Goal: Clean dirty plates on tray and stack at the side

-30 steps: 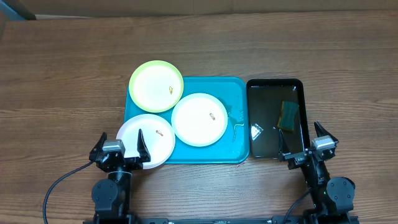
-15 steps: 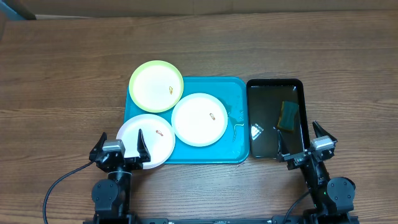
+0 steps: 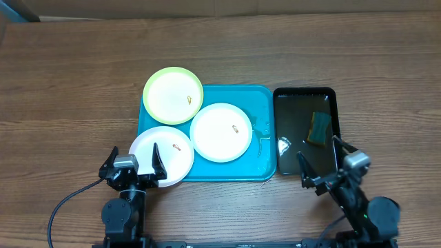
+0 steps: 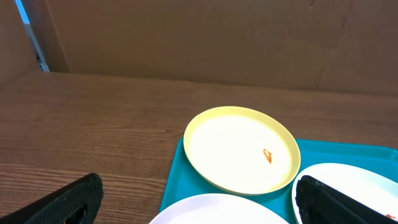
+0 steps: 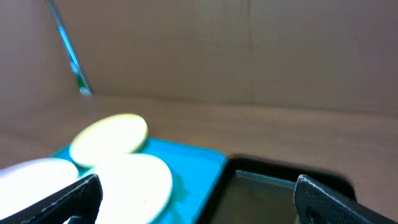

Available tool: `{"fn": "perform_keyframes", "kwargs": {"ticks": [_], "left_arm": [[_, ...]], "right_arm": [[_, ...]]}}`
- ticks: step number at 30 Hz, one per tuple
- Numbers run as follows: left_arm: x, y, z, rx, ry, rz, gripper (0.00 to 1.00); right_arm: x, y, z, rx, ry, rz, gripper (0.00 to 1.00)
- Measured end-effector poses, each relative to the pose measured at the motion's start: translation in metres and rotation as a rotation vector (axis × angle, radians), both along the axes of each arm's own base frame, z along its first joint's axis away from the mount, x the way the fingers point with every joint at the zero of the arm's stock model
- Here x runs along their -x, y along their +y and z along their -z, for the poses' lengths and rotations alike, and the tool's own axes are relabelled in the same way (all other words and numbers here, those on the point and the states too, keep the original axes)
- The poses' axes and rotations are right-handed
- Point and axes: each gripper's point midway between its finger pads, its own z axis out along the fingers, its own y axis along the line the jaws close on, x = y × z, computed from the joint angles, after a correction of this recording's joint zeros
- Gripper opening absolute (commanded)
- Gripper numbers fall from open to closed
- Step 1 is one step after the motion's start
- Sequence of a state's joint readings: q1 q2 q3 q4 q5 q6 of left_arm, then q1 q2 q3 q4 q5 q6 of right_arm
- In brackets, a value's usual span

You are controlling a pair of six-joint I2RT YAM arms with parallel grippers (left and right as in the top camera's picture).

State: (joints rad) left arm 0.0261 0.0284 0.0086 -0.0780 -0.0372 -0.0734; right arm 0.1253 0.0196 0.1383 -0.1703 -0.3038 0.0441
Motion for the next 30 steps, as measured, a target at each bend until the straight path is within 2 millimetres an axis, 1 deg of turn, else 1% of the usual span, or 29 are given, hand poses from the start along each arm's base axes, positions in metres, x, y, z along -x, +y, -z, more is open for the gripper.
{"fn": "perform_keyframes", "kwargs": {"ticks": [1, 2, 4, 6, 8, 11, 13, 16, 17, 18, 20, 22, 23, 25, 26, 27, 28, 29, 30], "left_arm": [[0.000, 0.000, 0.000, 0.000, 0.000, 0.000, 1.00], [0.000, 0.000, 0.000, 0.000, 0.000, 0.000, 1.00], [0.000, 0.000, 0.000, 0.000, 0.000, 0.002, 1.00], [0.000, 0.000, 0.000, 0.000, -0.001, 0.003, 1.00], [0.000, -0.001, 0.000, 0.000, 0.000, 0.003, 1.00], [0.000, 0.000, 0.000, 0.000, 0.000, 0.003, 1.00], [0.000, -0.001, 0.000, 0.000, 0.001, 0.003, 1.00], [0.000, -0.001, 0.000, 0.000, 0.000, 0.003, 1.00], [0.000, -0.001, 0.000, 0.001, 0.000, 0.003, 1.00], [0.000, -0.001, 0.000, 0.000, 0.000, 0.003, 1.00], [0.000, -0.001, 0.000, 0.001, 0.001, 0.007, 1.00], [0.000, -0.003, 0.000, 0.002, -0.001, 0.017, 1.00], [0.000, -0.003, -0.001, 0.002, -0.006, 0.020, 1.00], [-0.001, -0.007, -0.010, 0.003, -0.041, 0.041, 1.00], [-0.001, -0.010, -0.015, 0.004, -0.060, 0.059, 1.00], [-0.002, -0.014, -0.019, 0.006, -0.079, 0.082, 1.00], [-0.001, -0.020, -0.025, 0.017, -0.103, 0.118, 1.00], [-0.001, -0.024, -0.027, 0.031, -0.107, 0.140, 1.00], [0.000, -0.028, -0.027, 0.050, -0.096, 0.162, 1.00]], "right_arm": [[0.006, 0.000, -0.022, -0.010, -0.019, -0.002, 1.00], [0.010, -0.001, -0.037, -0.015, -0.036, -0.002, 1.00], [0.022, -0.003, -0.076, -0.019, -0.064, 0.002, 1.00], [0.033, -0.005, -0.110, -0.014, -0.048, 0.005, 1.00], [0.039, -0.006, -0.136, -0.004, 0.005, 0.006, 1.00], [0.034, -0.005, -0.153, 0.015, 0.122, 0.006, 1.00], [0.025, -0.004, -0.154, 0.041, 0.236, 0.004, 1.00], [0.004, -0.001, -0.149, 0.073, 0.401, 0.001, 1.00], [-0.002, 0.000, -0.141, 0.084, 0.489, -0.006, 1.00], [-0.009, 0.003, -0.137, 0.089, 0.541, -0.018, 1.00], [-0.023, 0.011, -0.128, 0.088, 0.628, -0.059, 1.00], [-0.036, 0.022, -0.116, 0.075, 0.707, -0.111, 1.00], [-0.040, 0.025, -0.109, 0.068, 0.744, -0.128, 1.00], [-0.046, 0.032, -0.088, 0.047, 0.851, -0.161, 1.00], [-0.048, 0.034, -0.081, 0.042, 0.883, -0.170, 1.00], [-0.052, 0.036, -0.076, 0.036, 0.910, -0.178, 0.97], [-0.057, 0.038, -0.068, 0.032, 0.940, -0.182, 0.91], [-0.060, 0.038, -0.063, 0.028, 0.963, -0.181, 0.88], [-0.063, 0.038, -0.058, 0.025, 0.982, -0.177, 0.87]]}}
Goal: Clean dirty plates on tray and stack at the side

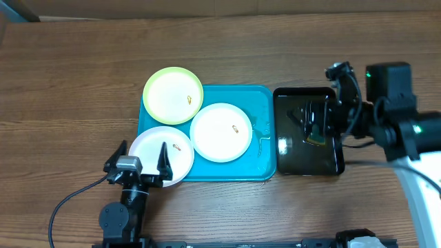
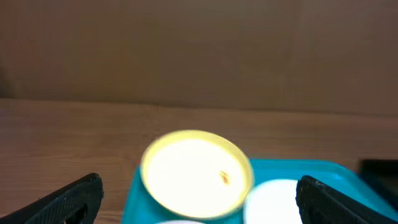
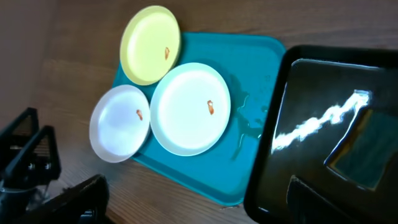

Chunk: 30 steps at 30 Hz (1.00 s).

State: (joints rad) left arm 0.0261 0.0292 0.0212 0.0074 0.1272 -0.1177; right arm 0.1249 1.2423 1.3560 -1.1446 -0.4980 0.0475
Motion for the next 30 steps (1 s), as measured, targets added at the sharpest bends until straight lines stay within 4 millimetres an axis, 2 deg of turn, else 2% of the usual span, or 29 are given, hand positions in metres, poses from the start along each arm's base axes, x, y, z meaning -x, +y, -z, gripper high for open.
{"fn": "perform_keyframes", "kwargs": {"ticks": [1, 3, 4, 7, 12, 14, 17, 19, 20, 22, 23, 24, 25, 26, 27, 30], "left_arm": [[0.001, -0.004, 0.002, 0.019, 0.025, 0.020, 1.00], [0.004, -0.008, 0.005, 0.047, 0.090, 0.045, 1.00], [0.006, -0.010, 0.003, 0.058, 0.125, 0.054, 1.00], [0.008, -0.016, -0.017, 0.081, 0.230, 0.083, 1.00], [-0.002, -0.034, -0.079, 0.098, 0.470, 0.191, 1.00], [-0.002, -0.040, -0.084, 0.101, 0.656, 0.227, 1.00], [-0.014, -0.050, -0.085, 0.111, 0.901, 0.283, 1.00], [-0.030, -0.058, -0.076, 0.120, 1.026, 0.321, 1.00], [-0.039, -0.062, -0.066, 0.132, 1.102, 0.335, 0.98], [-0.051, -0.065, -0.042, 0.160, 1.215, 0.347, 0.79], [-0.054, -0.066, -0.030, 0.166, 1.263, 0.355, 0.85], [-0.057, -0.067, -0.014, 0.175, 1.324, 0.363, 0.86], [-0.059, -0.068, -0.002, 0.187, 1.367, 0.367, 0.70], [-0.062, -0.070, 0.011, 0.197, 1.411, 0.371, 0.49], [-0.064, -0.072, 0.020, 0.199, 1.437, 0.377, 0.41], [-0.072, -0.078, 0.046, 0.206, 1.498, 0.391, 0.30]], "right_arm": [[-0.004, 0.000, 0.006, 0.005, 0.019, 0.007, 0.85], [-0.011, -0.004, 0.017, 0.028, 0.053, 0.036, 0.73], [-0.015, -0.008, 0.023, 0.044, 0.075, 0.062, 0.71], [-0.024, -0.019, 0.042, 0.102, 0.133, 0.132, 0.71], [-0.037, -0.033, 0.073, 0.181, 0.229, 0.225, 0.72], [-0.040, -0.036, 0.086, 0.203, 0.270, 0.240, 0.73], [-0.044, -0.040, 0.106, 0.233, 0.329, 0.257, 0.75], [-0.050, -0.042, 0.117, 0.251, 0.343, 0.265, 0.76], [-0.053, -0.043, 0.122, 0.259, 0.345, 0.270, 0.76], [-0.056, -0.045, 0.131, 0.275, 0.360, 0.275, 0.77], [-0.057, -0.045, 0.135, 0.282, 0.369, 0.276, 0.76], [-0.057, -0.046, 0.139, 0.290, 0.380, 0.277, 0.77], [-0.058, -0.046, 0.143, 0.294, 0.388, 0.278, 0.76], [-0.058, -0.047, 0.146, 0.298, 0.395, 0.278, 0.76], [-0.058, -0.048, 0.148, 0.306, 0.399, 0.280, 0.76], [-0.061, -0.050, 0.150, 0.320, 0.395, 0.287, 0.75]]}}
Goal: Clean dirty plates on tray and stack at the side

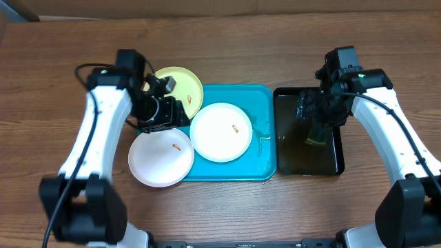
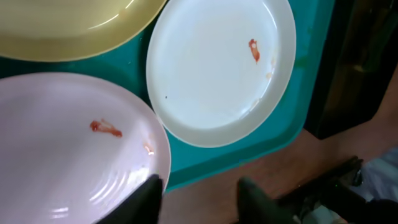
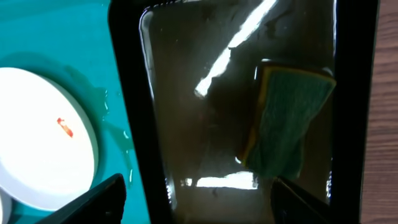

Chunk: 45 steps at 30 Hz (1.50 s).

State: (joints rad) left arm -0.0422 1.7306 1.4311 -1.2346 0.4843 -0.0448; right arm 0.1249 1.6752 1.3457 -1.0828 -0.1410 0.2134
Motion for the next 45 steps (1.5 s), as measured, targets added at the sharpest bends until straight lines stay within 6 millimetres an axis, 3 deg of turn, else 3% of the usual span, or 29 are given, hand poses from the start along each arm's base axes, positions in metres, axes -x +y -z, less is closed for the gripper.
{"fn": "perform_keyframes", "kwargs": {"ticks": [3, 6, 12, 20, 36, 45], "left_arm": [[-0.013, -0.009, 0.020, -0.007, -0.004, 0.022, 0.29], [-0.021, -0.010, 0.030, -0.066, -0.022, 0.026, 0.36], [-0.016, -0.016, 0.046, -0.252, -0.012, 0.022, 0.37], [-0.002, -0.021, 0.075, -0.354, 0.016, -0.033, 0.39], [-0.030, -0.021, 0.084, -0.355, -0.097, -0.110, 0.38], [-0.029, -0.018, 0.100, -0.362, -0.112, -0.114, 0.38]], "right_arm": [[-0.003, -0.003, 0.001, 0.018, -0.008, 0.004, 0.73], [-0.003, -0.004, 0.003, 0.025, -0.005, 0.006, 0.73], [-0.004, -0.005, 0.011, 0.032, 0.018, 0.006, 0.73], [0.000, -0.006, 0.013, 0.041, 0.033, 0.008, 0.73], [0.000, -0.009, 0.013, 0.059, 0.033, 0.011, 0.74], [-0.007, -0.014, 0.013, 0.088, 0.004, 0.020, 0.74]]}}
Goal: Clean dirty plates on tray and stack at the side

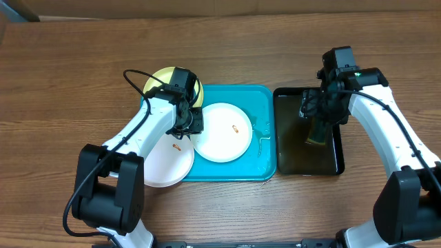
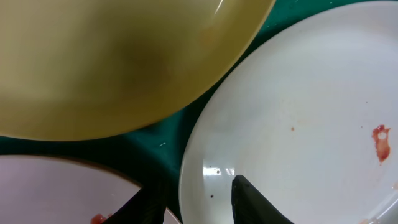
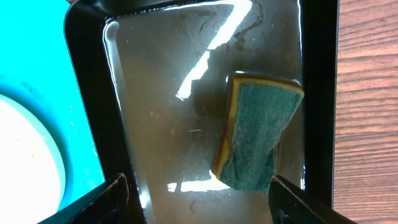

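Three stained plates lie on the teal tray point(image 1: 258, 165): a yellow one point(image 1: 157, 89) at the back left, a white one point(image 1: 224, 131) in the middle and a pale one point(image 1: 162, 165) at the front left. My left gripper point(image 2: 199, 205) is low at the white plate's point(image 2: 298, 124) left rim. One finger stands over the plate and the other outside it, with a gap between. A green and yellow sponge point(image 3: 258, 134) lies in the water of the black tray point(image 3: 317, 93). My right gripper point(image 3: 202, 199) hangs wide open just above it.
The black tray point(image 1: 289, 155) sits right against the teal tray's right edge. Spilled water glistens on the teal tray near that edge. Bare wooden table point(image 1: 69, 69) surrounds both trays. A cable loops from my left arm over the yellow plate.
My left gripper has moved right and down, from above the pale and white plates to the white plate's left rim. My right gripper has shifted slightly over the sponge and stays open.
Both arms were folded at the table's near edge with open grippers. Then my right arm was over the black tray while the left stayed put. Then my left arm hung over the tray's left side, and now it straddles the white plate's rim.
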Available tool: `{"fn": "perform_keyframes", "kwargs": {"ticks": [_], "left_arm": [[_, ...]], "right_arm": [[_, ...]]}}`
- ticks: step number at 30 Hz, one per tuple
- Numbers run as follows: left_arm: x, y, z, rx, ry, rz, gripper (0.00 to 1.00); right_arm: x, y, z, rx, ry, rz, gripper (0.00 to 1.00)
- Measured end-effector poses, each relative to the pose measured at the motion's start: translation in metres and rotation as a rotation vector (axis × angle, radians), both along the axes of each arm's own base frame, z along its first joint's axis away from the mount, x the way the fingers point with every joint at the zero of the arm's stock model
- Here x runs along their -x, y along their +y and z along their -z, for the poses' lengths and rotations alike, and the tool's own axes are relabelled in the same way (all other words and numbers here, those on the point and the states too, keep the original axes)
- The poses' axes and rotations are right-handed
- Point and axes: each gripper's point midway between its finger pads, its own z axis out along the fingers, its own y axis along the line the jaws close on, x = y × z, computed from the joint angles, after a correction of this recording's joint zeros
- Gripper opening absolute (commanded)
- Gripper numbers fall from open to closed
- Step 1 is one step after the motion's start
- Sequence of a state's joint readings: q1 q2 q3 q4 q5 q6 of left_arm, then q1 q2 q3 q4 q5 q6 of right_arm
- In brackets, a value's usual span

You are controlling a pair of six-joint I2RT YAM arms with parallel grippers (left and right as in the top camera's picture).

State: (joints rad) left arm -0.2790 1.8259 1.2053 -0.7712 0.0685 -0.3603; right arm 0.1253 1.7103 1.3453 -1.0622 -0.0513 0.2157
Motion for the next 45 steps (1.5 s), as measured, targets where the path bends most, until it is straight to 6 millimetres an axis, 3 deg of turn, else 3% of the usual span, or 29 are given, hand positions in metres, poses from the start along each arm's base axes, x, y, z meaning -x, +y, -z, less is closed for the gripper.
{"fn": "perform_keyframes", "kwargs": {"ticks": [7, 12, 17, 26, 27, 37, 41, 45], "left_arm": [[-0.008, 0.004, 0.002, -0.024, -0.041, -0.007, 0.35], [-0.006, 0.006, 0.013, -0.030, -0.049, -0.009, 0.32], [-0.007, 0.006, 0.015, -0.028, -0.052, -0.013, 0.16], [-0.008, 0.005, 0.015, -0.027, -0.058, -0.012, 0.25], [-0.008, 0.005, 0.015, -0.027, -0.059, -0.012, 0.25], [-0.007, 0.003, 0.015, -0.016, -0.055, -0.009, 0.25], [-0.007, 0.003, 0.015, -0.014, -0.054, -0.009, 0.25], [-0.007, 0.003, 0.015, -0.012, -0.054, -0.009, 0.25]], "right_arm": [[-0.009, -0.002, 0.000, 0.011, -0.037, 0.004, 0.74], [-0.008, -0.008, 0.011, 0.045, -0.044, 0.011, 0.73], [-0.005, -0.011, 0.034, 0.060, -0.053, 0.015, 0.71], [0.019, -0.016, 0.076, 0.074, -0.011, 0.024, 0.72], [0.022, -0.016, 0.078, 0.075, -0.005, 0.025, 0.75], [0.034, -0.018, 0.088, 0.076, 0.028, 0.056, 0.75], [0.039, -0.019, 0.093, 0.075, 0.039, 0.063, 0.35], [0.047, -0.015, 0.095, 0.053, 0.072, 0.075, 0.04]]}}
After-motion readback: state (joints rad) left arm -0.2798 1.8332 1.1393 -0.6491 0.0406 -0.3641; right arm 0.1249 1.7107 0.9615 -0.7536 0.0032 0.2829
